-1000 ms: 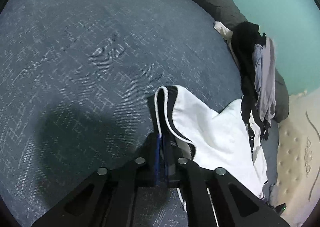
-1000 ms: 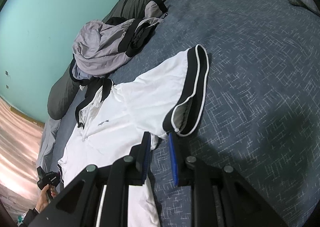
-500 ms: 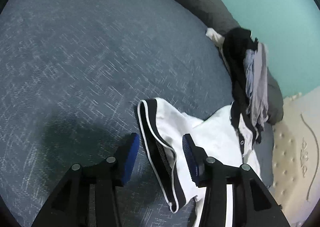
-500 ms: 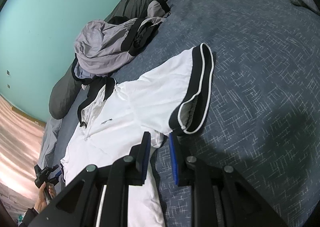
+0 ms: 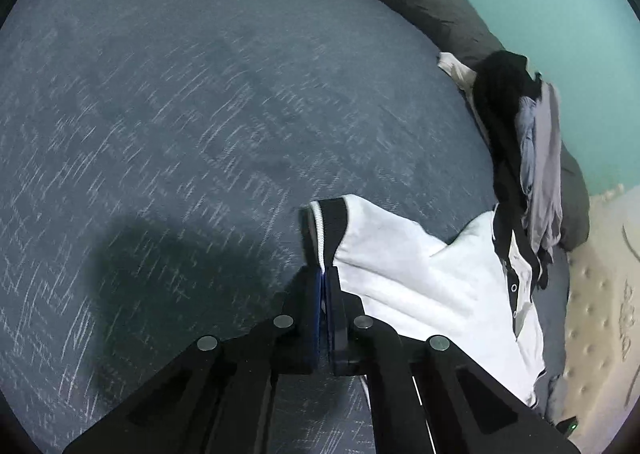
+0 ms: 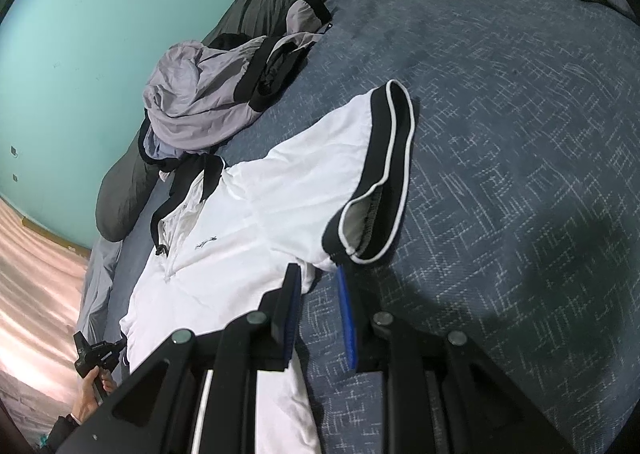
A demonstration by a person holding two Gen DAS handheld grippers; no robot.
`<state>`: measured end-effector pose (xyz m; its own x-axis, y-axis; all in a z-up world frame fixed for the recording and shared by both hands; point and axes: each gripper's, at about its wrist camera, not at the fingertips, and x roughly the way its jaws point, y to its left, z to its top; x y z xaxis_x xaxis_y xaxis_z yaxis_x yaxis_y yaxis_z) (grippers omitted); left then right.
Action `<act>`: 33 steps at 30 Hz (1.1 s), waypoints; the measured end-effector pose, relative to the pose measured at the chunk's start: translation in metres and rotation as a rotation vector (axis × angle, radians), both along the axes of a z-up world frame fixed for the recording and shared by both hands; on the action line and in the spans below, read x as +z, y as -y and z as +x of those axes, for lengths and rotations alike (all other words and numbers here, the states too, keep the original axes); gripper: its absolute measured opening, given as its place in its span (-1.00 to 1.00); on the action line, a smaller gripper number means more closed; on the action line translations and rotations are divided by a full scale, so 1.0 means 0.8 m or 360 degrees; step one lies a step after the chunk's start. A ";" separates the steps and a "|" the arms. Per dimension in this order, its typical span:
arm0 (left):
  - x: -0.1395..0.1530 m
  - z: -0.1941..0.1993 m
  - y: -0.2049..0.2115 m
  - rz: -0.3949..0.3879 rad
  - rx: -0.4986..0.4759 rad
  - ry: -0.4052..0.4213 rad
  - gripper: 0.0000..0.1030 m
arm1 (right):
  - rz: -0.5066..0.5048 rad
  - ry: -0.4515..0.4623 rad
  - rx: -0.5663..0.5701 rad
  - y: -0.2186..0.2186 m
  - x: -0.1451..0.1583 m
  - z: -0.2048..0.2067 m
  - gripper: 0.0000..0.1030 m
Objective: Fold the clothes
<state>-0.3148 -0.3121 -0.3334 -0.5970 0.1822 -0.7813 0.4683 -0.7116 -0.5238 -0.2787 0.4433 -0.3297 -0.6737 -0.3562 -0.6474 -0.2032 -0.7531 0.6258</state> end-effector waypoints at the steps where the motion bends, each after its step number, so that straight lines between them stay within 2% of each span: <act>1: 0.000 0.001 0.000 0.0002 0.0003 0.0002 -0.97 | 0.0002 -0.0001 0.0002 0.000 0.000 0.000 -0.64; 10: 0.010 -0.004 -0.001 -0.0009 0.0000 -0.0033 -0.89 | -0.0002 -0.0020 0.0013 0.003 0.006 0.000 -0.64; 12: 0.016 -0.005 0.002 -0.0027 0.0015 -0.0063 -0.62 | 0.0000 -0.0017 0.0014 0.003 0.005 0.000 -0.64; 14: 0.022 -0.005 0.007 -0.0045 0.0049 -0.0103 -0.06 | -0.0001 -0.0015 0.0011 0.004 0.004 0.001 -0.64; 18: 0.026 -0.012 0.015 -0.0072 0.0078 -0.0146 0.01 | 0.0000 -0.0012 0.0015 0.006 0.003 -0.001 -0.64; 24: 0.008 -0.025 0.013 -0.0064 0.0025 -0.0154 -0.02 | 0.0004 -0.0007 0.0026 0.011 0.002 -0.004 -0.64; 25: 0.006 -0.024 0.013 -0.0054 0.0019 -0.0151 -0.11 | 0.0006 -0.0007 0.0030 0.012 0.002 -0.004 -0.64; 26: 0.003 -0.023 0.013 -0.0044 0.0012 -0.0148 -0.53 | 0.0008 -0.0008 0.0035 0.013 0.002 -0.005 -0.64; 28: 0.001 -0.026 0.011 -0.0047 -0.0003 -0.0139 -0.62 | 0.0011 -0.0008 0.0039 0.015 0.003 -0.006 -0.64; 30: 0.002 -0.028 0.010 -0.0050 -0.0013 -0.0137 -0.89 | 0.0013 -0.0008 0.0039 0.016 0.003 -0.007 -0.64; 33: 0.011 -0.022 0.009 -0.0072 -0.0009 -0.0129 -0.92 | 0.0004 -0.0004 0.0034 0.017 0.000 -0.008 -0.64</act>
